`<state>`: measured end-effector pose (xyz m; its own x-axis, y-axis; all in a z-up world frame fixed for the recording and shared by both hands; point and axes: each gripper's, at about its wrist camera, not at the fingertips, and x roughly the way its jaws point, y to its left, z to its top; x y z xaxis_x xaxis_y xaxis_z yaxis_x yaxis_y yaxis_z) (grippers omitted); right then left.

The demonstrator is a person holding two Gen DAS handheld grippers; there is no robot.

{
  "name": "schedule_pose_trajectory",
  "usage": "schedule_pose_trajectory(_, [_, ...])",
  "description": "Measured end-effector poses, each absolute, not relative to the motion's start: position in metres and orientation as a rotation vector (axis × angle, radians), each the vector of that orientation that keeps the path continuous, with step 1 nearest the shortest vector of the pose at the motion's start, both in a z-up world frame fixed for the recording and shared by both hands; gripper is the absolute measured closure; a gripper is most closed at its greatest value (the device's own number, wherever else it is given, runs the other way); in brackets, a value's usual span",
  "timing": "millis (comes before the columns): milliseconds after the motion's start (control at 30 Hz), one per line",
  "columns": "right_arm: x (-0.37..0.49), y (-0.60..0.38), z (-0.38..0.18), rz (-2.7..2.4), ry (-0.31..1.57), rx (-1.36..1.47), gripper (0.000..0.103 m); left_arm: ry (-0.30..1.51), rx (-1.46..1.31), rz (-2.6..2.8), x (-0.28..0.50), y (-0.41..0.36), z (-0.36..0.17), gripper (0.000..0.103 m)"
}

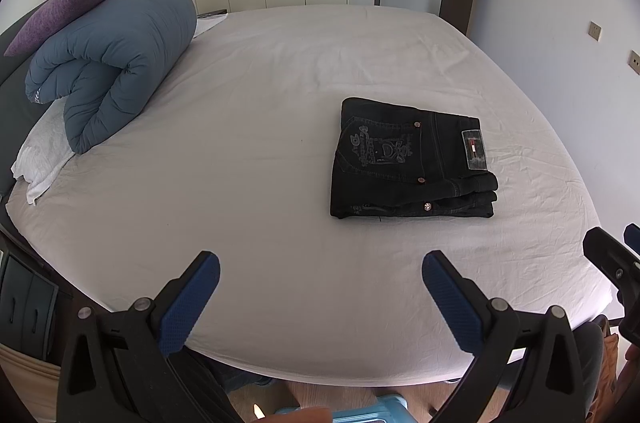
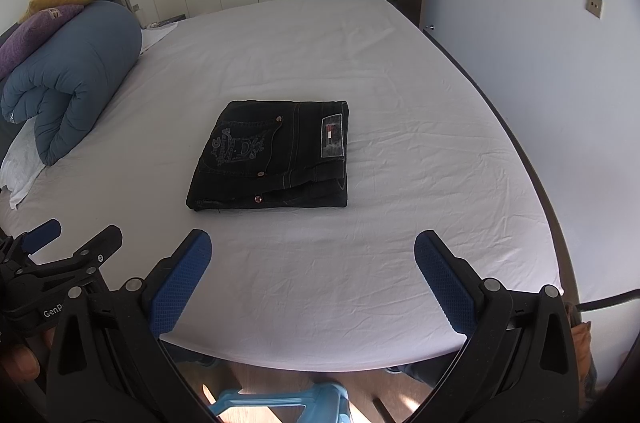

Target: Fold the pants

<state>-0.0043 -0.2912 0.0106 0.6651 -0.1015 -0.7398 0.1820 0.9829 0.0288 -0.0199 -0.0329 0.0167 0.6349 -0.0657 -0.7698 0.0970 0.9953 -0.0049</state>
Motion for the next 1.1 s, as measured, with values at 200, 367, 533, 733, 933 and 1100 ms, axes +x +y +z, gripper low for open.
schedule_pose_trajectory(200, [-0.0046, -0.2906, 0.0089, -0.159, 0.832, 0.104, 0.0, 0.88, 0.037, -0.093, -0.022, -0.0324, 0.0146, 0.0])
schedule_pose_trajectory(367, [-0.0046, -0.2906, 0.0087, -0.158, 0.833, 0.105, 0.0, 0.881, 0.037, -0.093, -0.0222, -0.0318, 0.0142, 0.0])
schedule_pose_trajectory(533, [-0.0044, -0.2912, 0.0076, -0.156, 0.834, 0.106, 0.0, 0.882, 0.037, -0.094, -0.0225, -0.031, 0.0136, 0.0])
schedule_pose_trajectory(733, [-0.0047, -0.2907, 0.0071, -0.156, 0.835, 0.107, 0.0, 0.887, 0.034, -0.099, -0.0243, -0.0305, 0.0118, 0.0])
schedule_pose_trajectory(933, [-0.0062, -0.2907, 0.004, -0.154, 0.841, 0.111, 0.0, 0.879, 0.038, -0.098, -0.0267, -0.0284, 0.0089, 0.0])
schedule_pose_trajectory(1100, [-0.008, -0.2937, 0.0032, -0.16, 0.841, 0.117, 0.0, 0.872, 0.042, -0.106, -0.0255, -0.0291, 0.0108, 0.0])
